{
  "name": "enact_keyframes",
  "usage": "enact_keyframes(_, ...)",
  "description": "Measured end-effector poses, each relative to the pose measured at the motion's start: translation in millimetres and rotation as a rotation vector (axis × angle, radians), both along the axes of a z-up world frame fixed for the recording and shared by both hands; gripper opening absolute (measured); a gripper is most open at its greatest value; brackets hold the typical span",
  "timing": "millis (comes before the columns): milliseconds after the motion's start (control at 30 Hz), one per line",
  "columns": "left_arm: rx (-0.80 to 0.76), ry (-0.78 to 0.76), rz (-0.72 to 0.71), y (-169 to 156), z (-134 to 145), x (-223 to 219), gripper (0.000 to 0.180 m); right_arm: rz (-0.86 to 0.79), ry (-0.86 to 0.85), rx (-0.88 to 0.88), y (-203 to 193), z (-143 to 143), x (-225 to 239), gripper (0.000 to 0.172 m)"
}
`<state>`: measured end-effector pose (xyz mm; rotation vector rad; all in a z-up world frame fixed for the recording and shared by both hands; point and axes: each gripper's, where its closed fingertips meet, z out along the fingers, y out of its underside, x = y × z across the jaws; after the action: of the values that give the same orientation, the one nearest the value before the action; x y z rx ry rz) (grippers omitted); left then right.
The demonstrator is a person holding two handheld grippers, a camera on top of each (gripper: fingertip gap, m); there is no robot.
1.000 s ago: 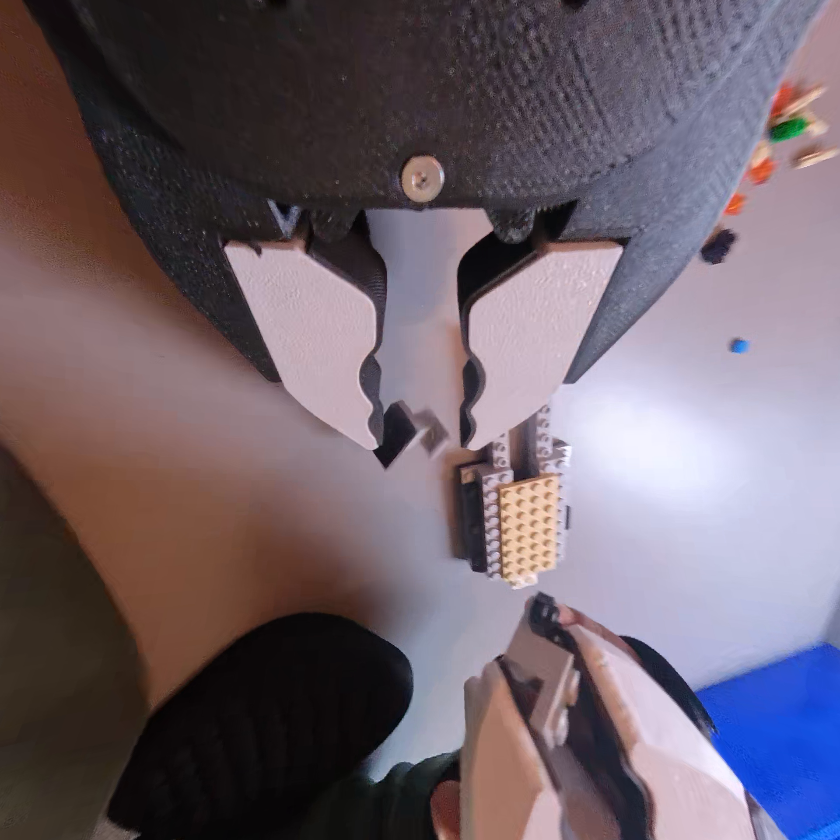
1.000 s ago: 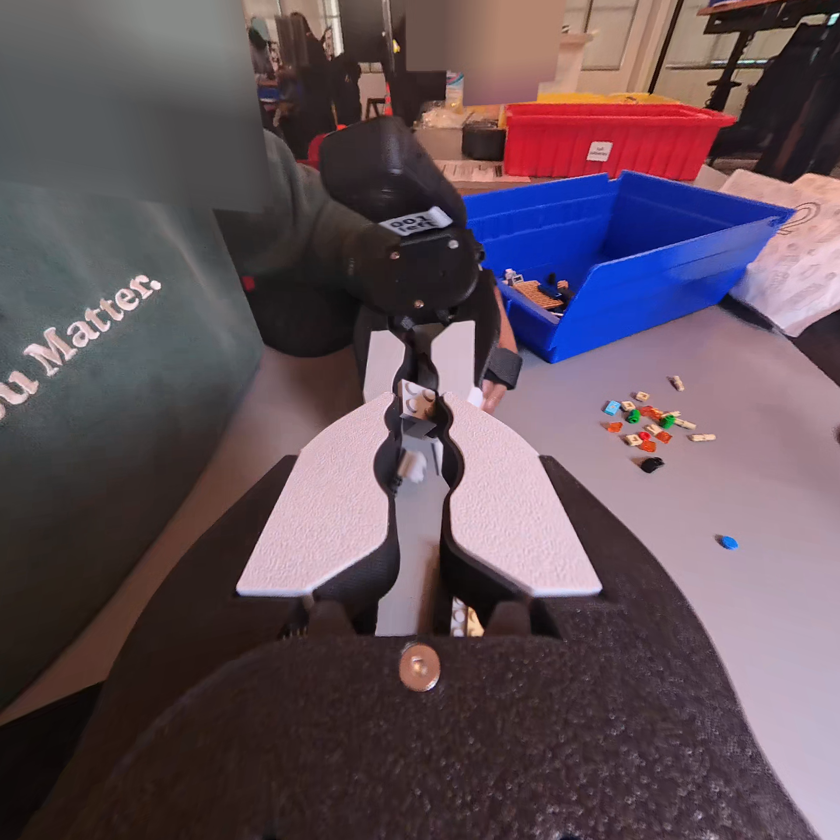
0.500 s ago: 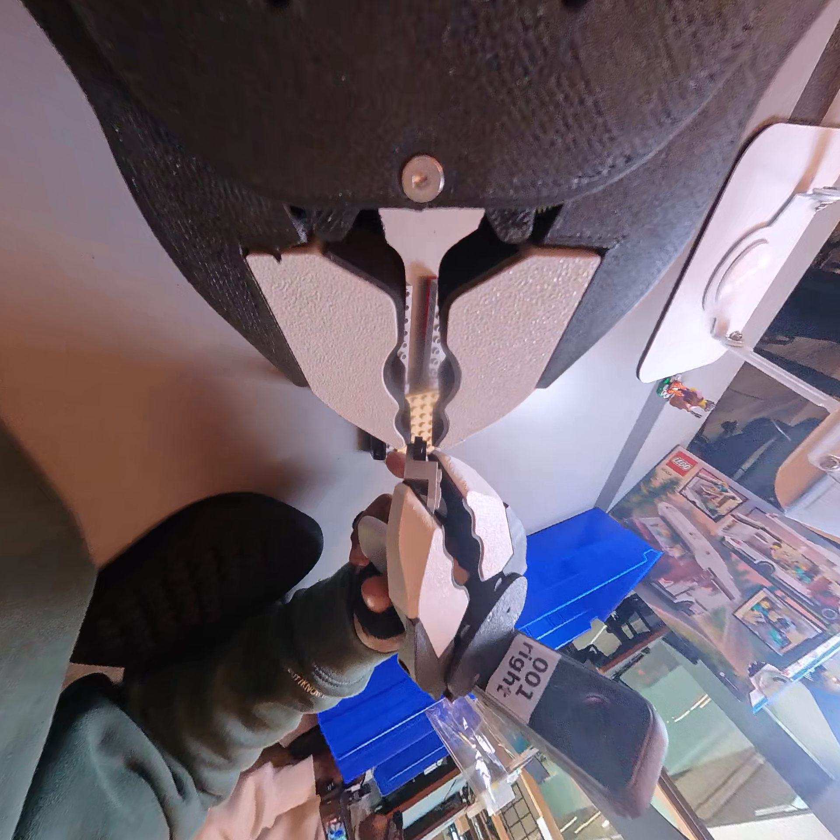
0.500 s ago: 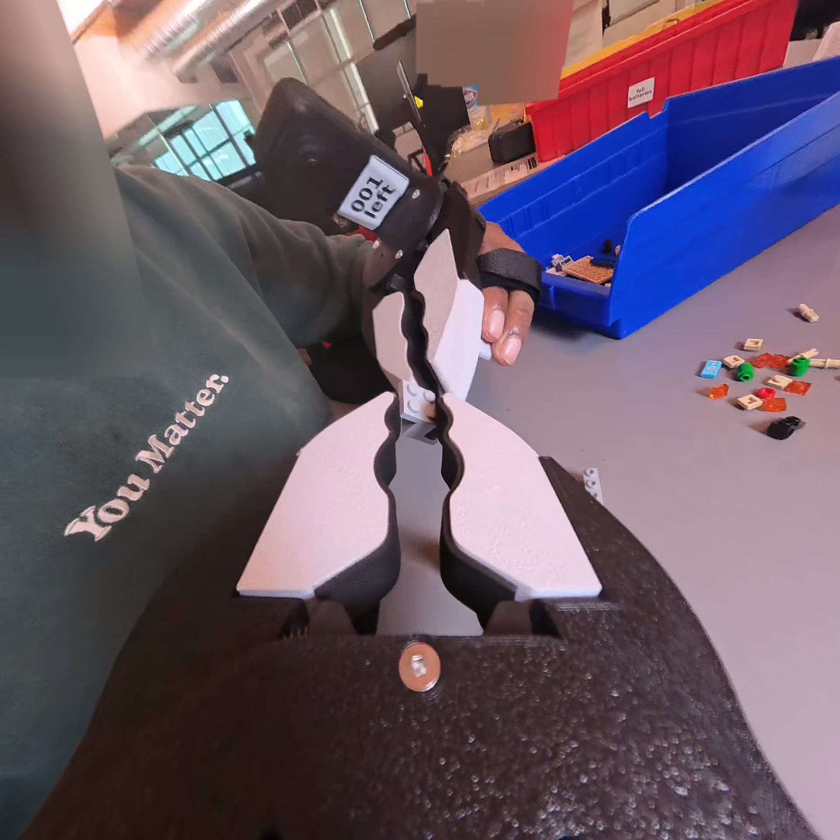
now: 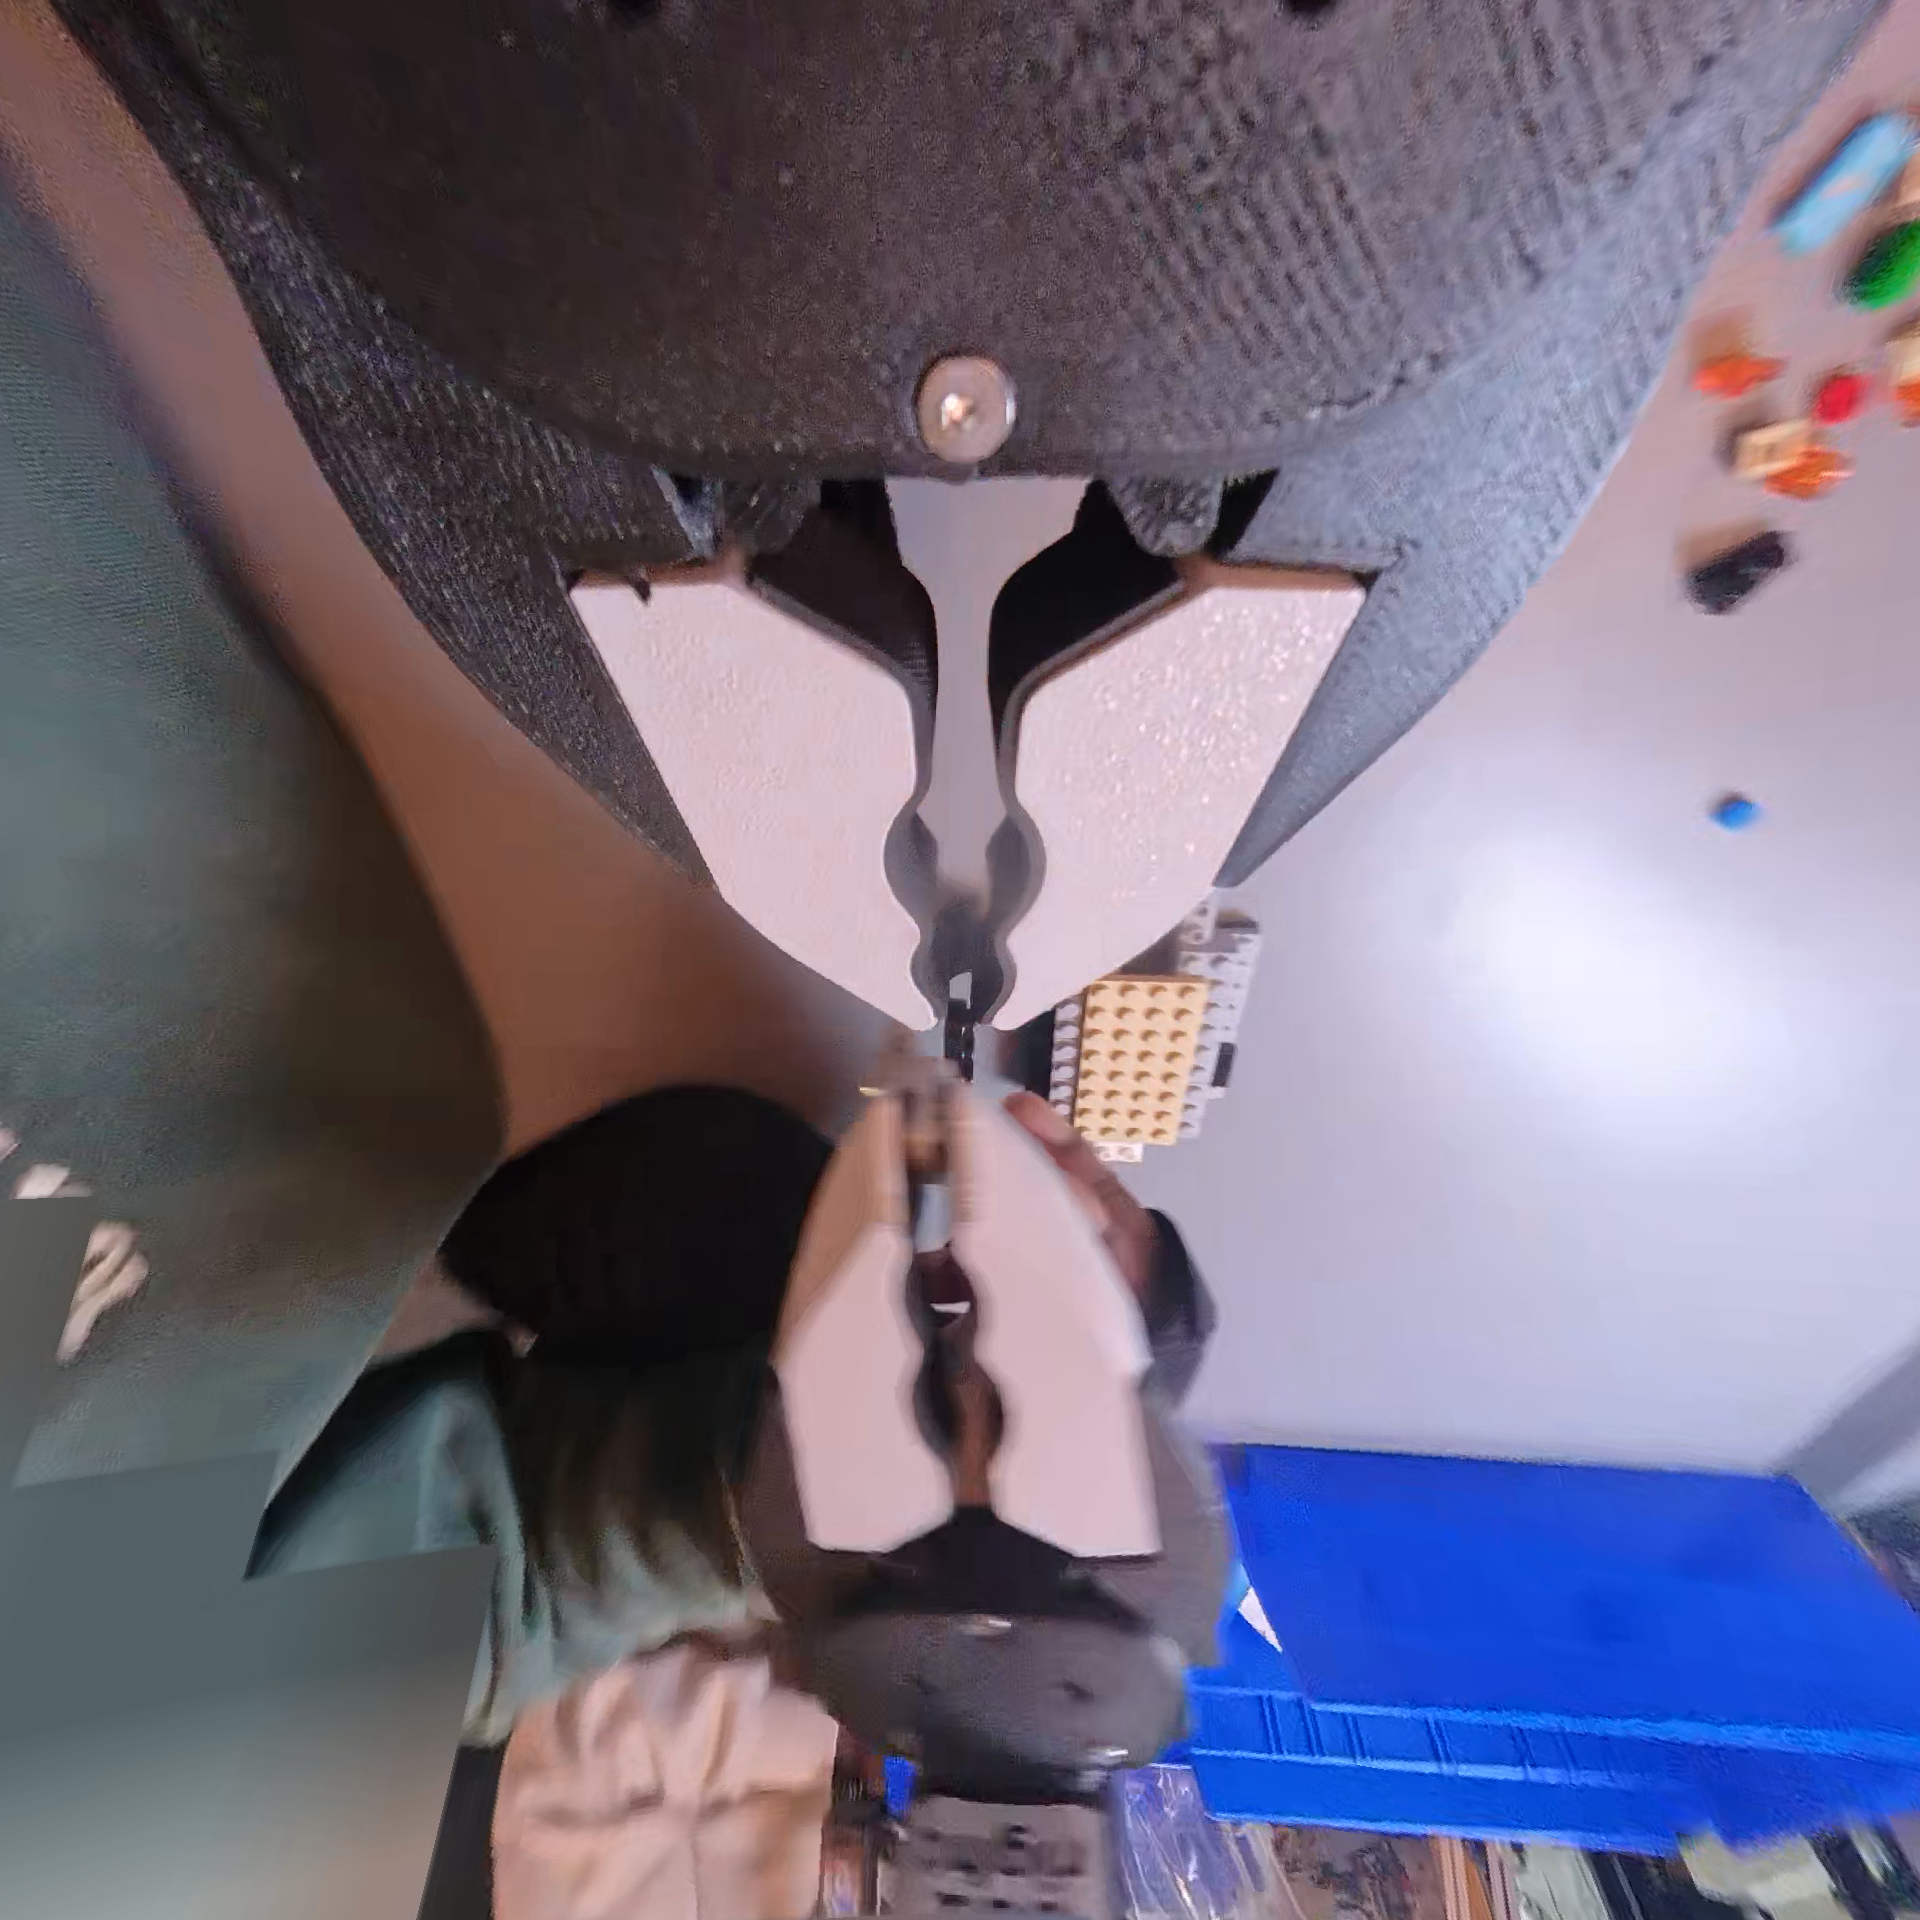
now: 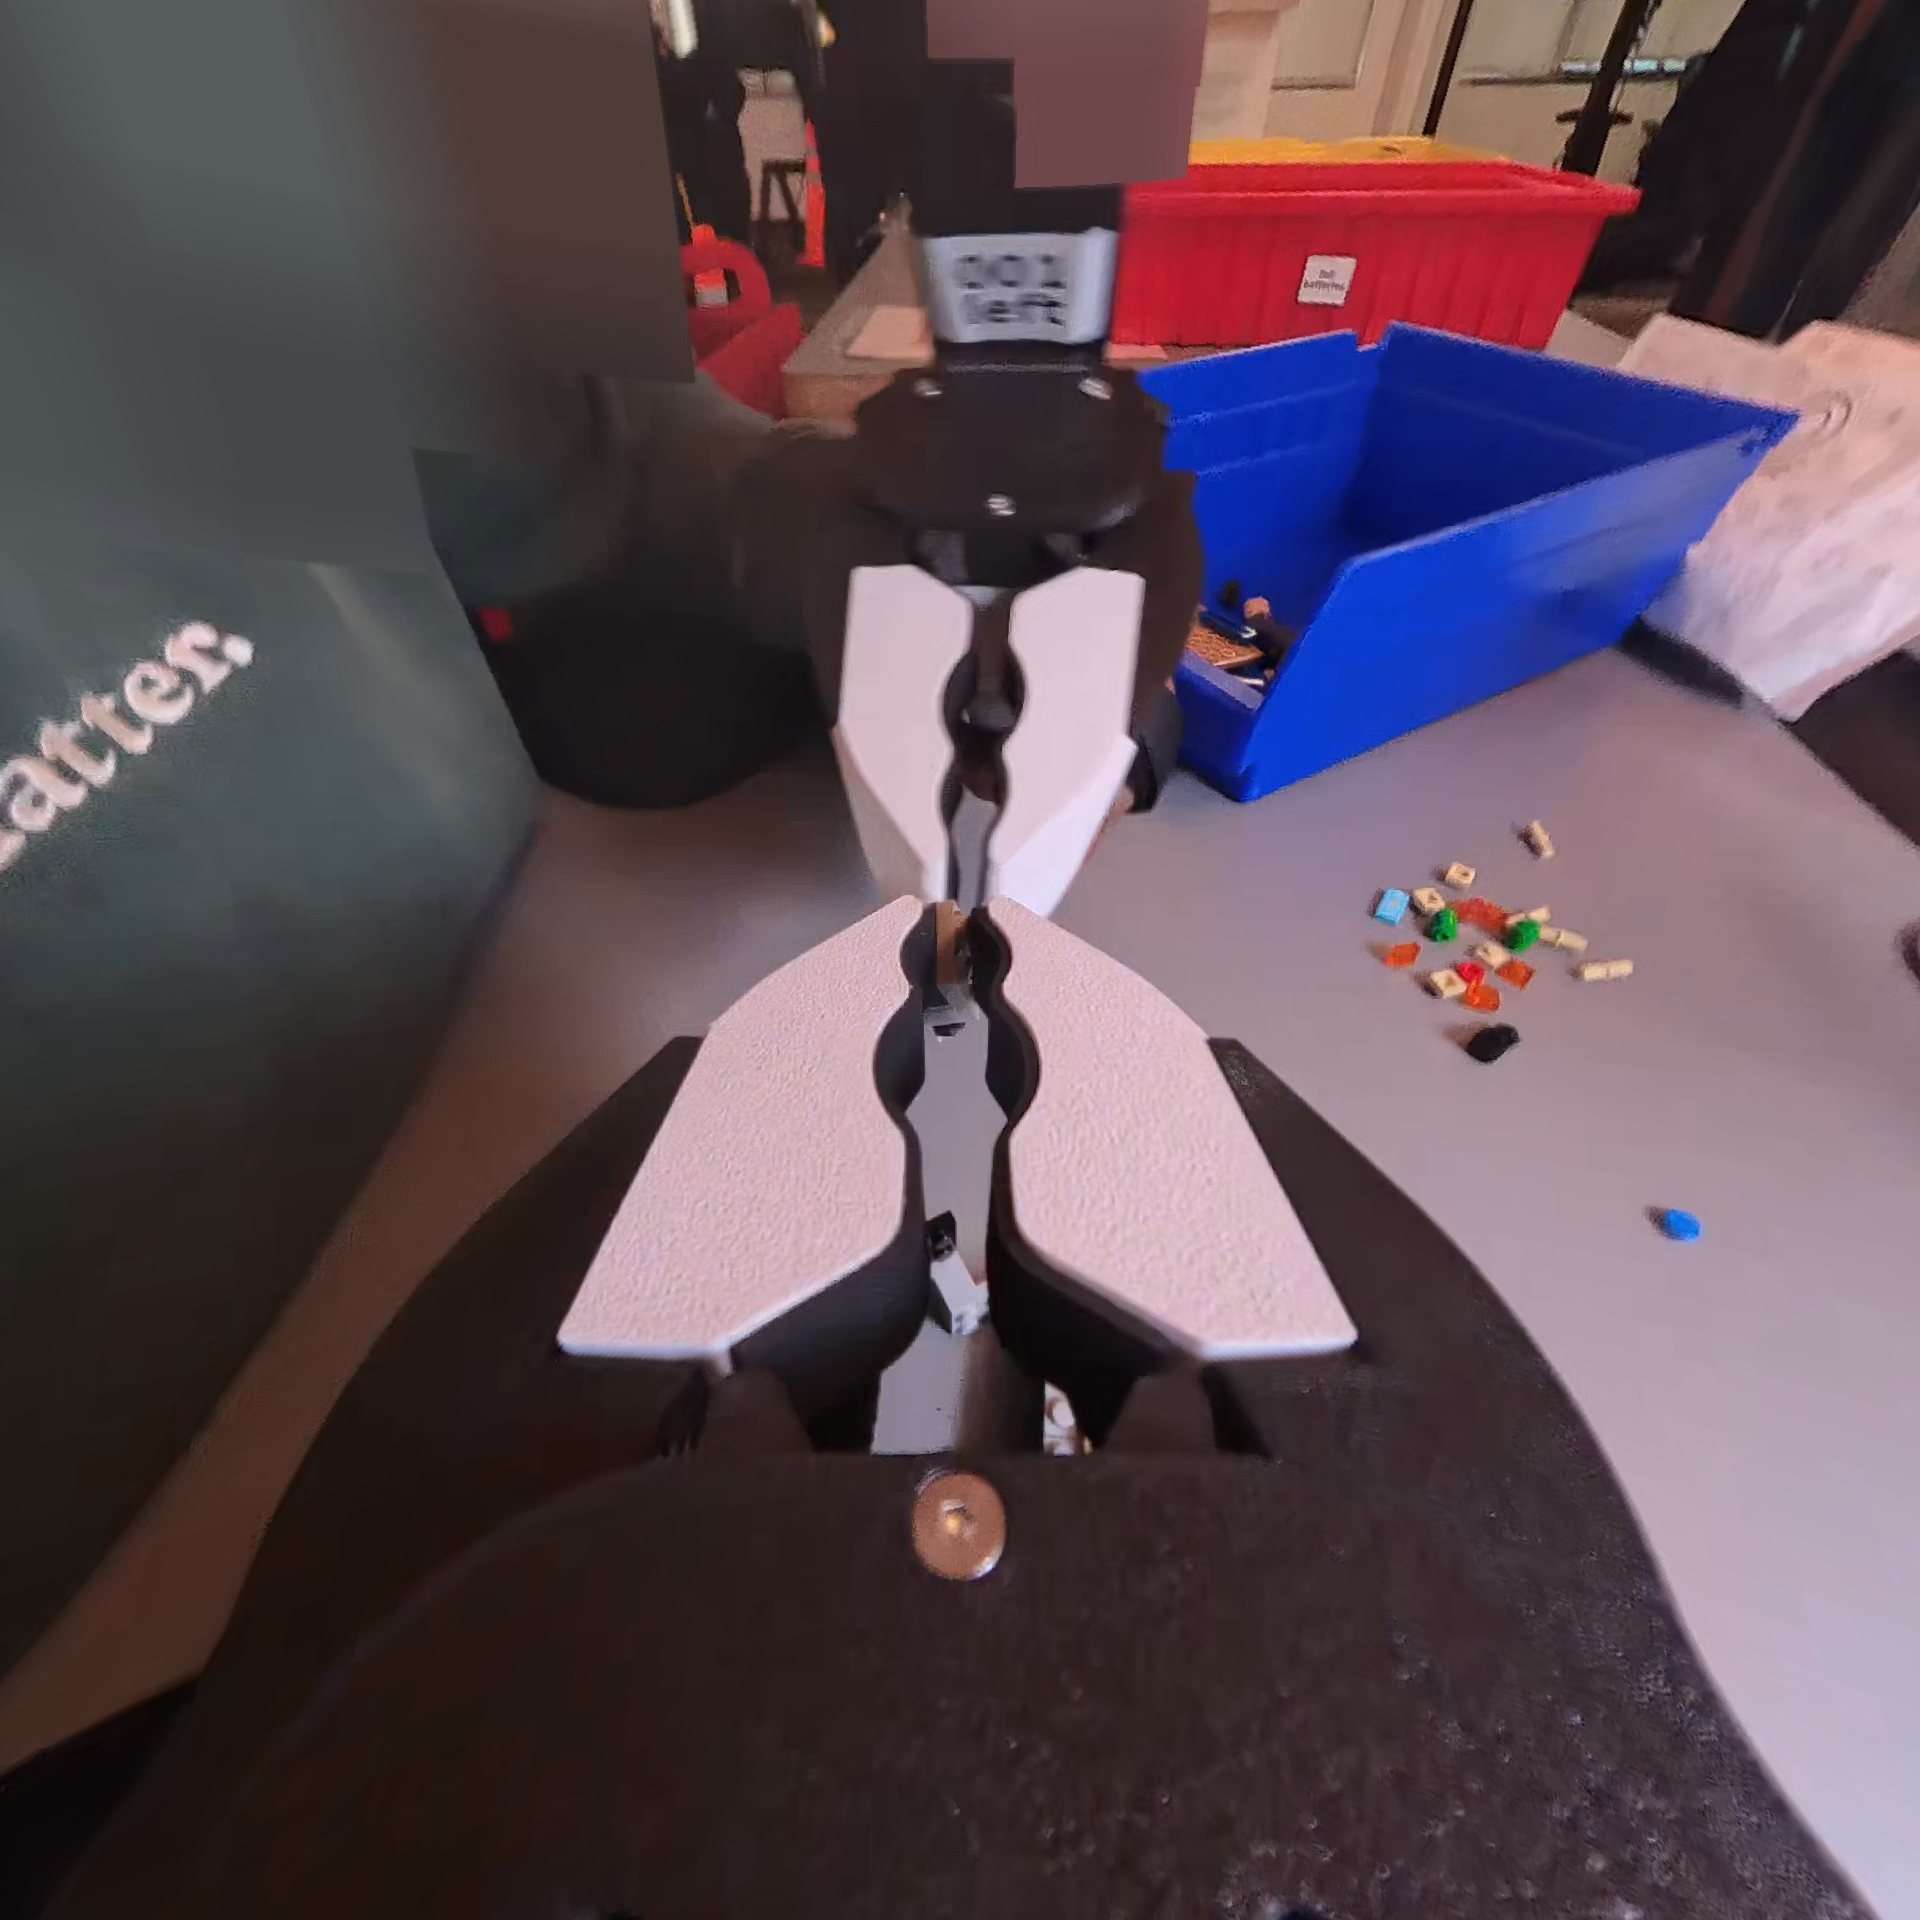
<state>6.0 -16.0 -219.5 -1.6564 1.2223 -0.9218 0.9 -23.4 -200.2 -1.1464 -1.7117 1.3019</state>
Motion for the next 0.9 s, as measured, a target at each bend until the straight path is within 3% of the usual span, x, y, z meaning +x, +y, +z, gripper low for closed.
enact_keyframes(100,-0.305,-0.204,0.005,10,14,-13,0.005,0.065,0.005,0.114,-16,-4,2,0.005)
enact_keyframes(133,-0.321,-0.212,0.029,15,14,-18,0.005,0.066,0.003,0.137,-16,-5,2,0.005)
enact_keyframes(233,-0.167,-0.091,0.111,25,18,-33,0.005,0.042,0.012,0.109,-6,-1,7,0.005)
enact_keyframes(300,-0.028,0.083,0.187,35,27,-57,0.005,-0.001,0.015,0.121,7,1,10,0.005)
enact_keyframes(400,0.193,0.471,0.41,58,42,-134,0.005,-0.057,0.011,0.152,23,6,16,0.005)
enact_keyframes(533,0.021,0.717,0.563,48,33,-215,0.01,-0.095,0.008,0.153,34,10,20,0.006)
enact_keyframes(633,-0.077,0.88,0.601,35,12,-247,0.052,-0.073,-0.012,0.161,30,3,18,0.006)
enact_keyframes(700,-0.041,0.88,0.571,35,12,-241,0.055,-0.07,-0.021,0.185,26,-2,15,0.006)
enact_keyframes(833,0.083,0.613,0.401,34,37,-172,0.046,-0.064,0.034,0.181,15,3,7,0.006)
enact_keyframes(900,0.089,0.586,0.351,32,34,-152,0.045,-0.073,0.061,0.194,12,5,4,0.006)
